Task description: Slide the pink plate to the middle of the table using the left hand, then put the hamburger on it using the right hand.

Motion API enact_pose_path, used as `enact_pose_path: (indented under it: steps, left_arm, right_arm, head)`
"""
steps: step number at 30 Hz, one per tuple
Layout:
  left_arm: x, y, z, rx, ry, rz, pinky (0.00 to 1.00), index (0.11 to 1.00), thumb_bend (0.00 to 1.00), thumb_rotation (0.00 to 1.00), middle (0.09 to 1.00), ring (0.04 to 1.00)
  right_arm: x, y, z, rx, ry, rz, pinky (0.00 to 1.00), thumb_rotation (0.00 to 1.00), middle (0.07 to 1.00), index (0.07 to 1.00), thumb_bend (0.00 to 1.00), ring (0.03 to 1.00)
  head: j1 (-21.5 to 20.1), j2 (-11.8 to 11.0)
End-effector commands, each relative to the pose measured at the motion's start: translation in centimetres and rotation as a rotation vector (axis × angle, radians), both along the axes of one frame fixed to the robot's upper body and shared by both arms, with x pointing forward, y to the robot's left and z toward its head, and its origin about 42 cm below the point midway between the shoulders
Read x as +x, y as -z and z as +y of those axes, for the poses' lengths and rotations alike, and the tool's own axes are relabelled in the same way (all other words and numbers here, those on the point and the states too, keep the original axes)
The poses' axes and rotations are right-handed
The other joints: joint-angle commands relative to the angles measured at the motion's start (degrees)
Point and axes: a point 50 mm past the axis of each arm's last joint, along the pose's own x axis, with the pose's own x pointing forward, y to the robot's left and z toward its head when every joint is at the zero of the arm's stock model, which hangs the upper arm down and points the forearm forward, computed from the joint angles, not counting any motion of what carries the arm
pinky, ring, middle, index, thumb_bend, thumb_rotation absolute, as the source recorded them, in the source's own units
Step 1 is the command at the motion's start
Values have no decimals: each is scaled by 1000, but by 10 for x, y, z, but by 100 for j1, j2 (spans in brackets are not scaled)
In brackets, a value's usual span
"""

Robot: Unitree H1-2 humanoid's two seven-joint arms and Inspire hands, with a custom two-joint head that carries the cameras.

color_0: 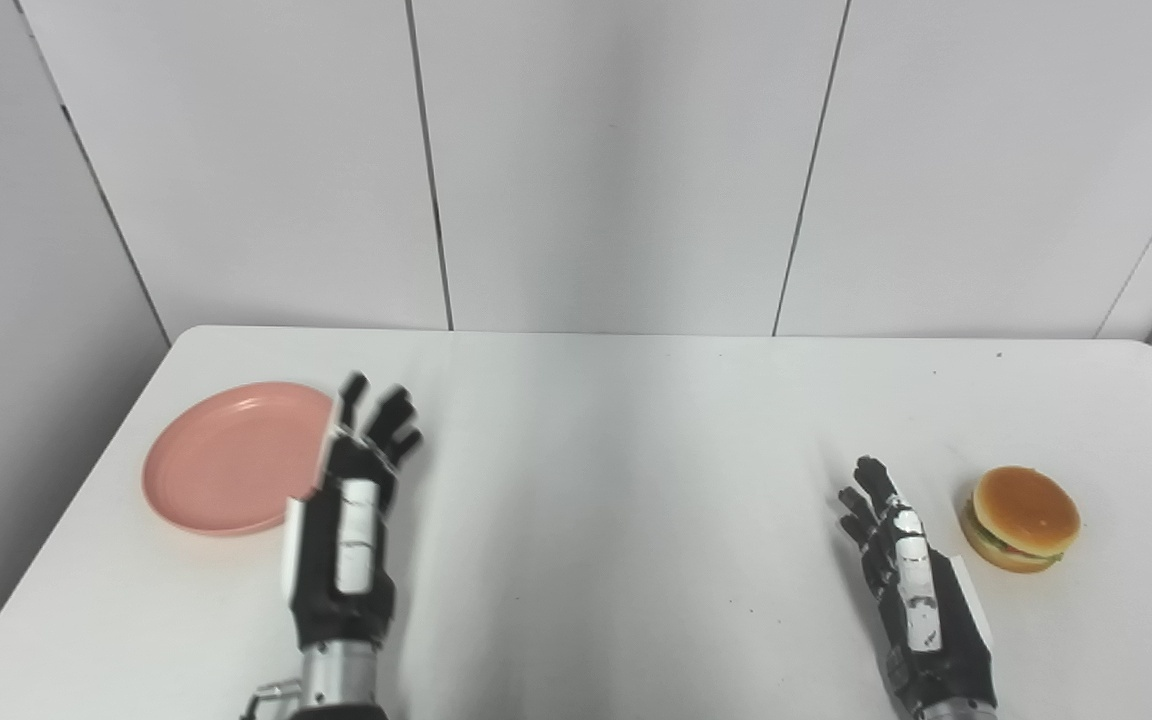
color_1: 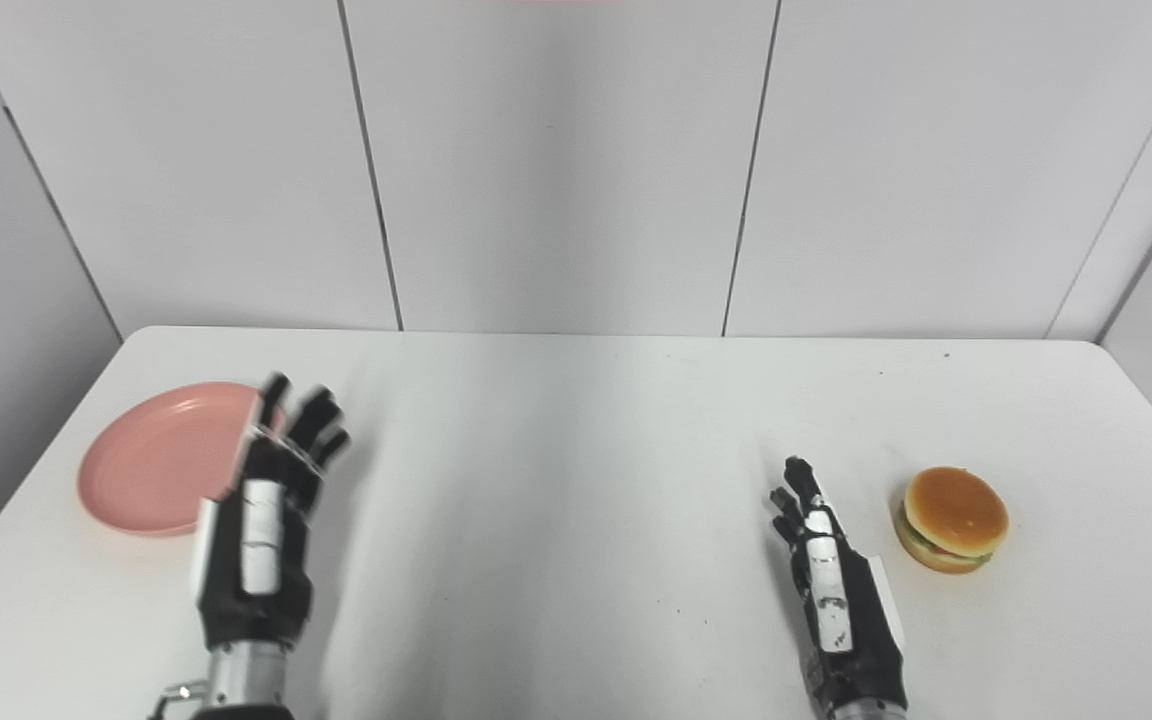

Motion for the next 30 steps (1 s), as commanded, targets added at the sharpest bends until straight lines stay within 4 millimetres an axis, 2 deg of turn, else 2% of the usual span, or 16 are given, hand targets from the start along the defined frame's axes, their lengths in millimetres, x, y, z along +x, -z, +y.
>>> enact_pose_path:
  steps: [1, 4, 8, 14, 19, 26, 30]
  left_arm:
    - [7, -30, 13, -2, -23, -86, 813, 856, 832, 813, 828, 858]
    - [12, -48, 34, 33, -74, -139, 781, 830, 816, 812, 801, 830]
    - [20, -70, 81, 84, -165, -172, 768, 805, 820, 828, 804, 821]
    - [34, -74, 131, 117, -234, -133, 797, 807, 821, 820, 808, 829]
    - [48, -71, 156, 117, -278, -86, 814, 798, 807, 813, 807, 826]
    - [79, -72, 189, 124, -281, -30, 776, 806, 795, 834, 839, 834]
    - [96, -75, 200, 110, -283, -1, 783, 808, 802, 831, 839, 839]
  right_arm:
    - [-11, 22, -9, 2, 12, 49, 979, 1000, 977, 946, 713, 954]
    - [-11, 23, -8, 3, 6, 49, 985, 1000, 980, 947, 713, 957]
    - [-11, 23, -6, 9, 6, 51, 985, 1000, 972, 939, 737, 950]
    - [-13, 22, -6, 9, 0, 49, 960, 1000, 967, 930, 746, 940]
    - [-14, 21, -6, 11, -2, 45, 945, 1000, 965, 923, 745, 935]
    - [-16, 18, -7, 3, -3, 41, 934, 1000, 962, 928, 741, 930]
    - [-17, 16, -8, 0, -2, 38, 926, 1000, 952, 918, 742, 919]
  head:
    - [35, -25]
    - [45, -51]
    - [-45, -40]
    - [-69, 1]
    - [-87, 26]
    - [-109, 100]
    - [-123, 141]
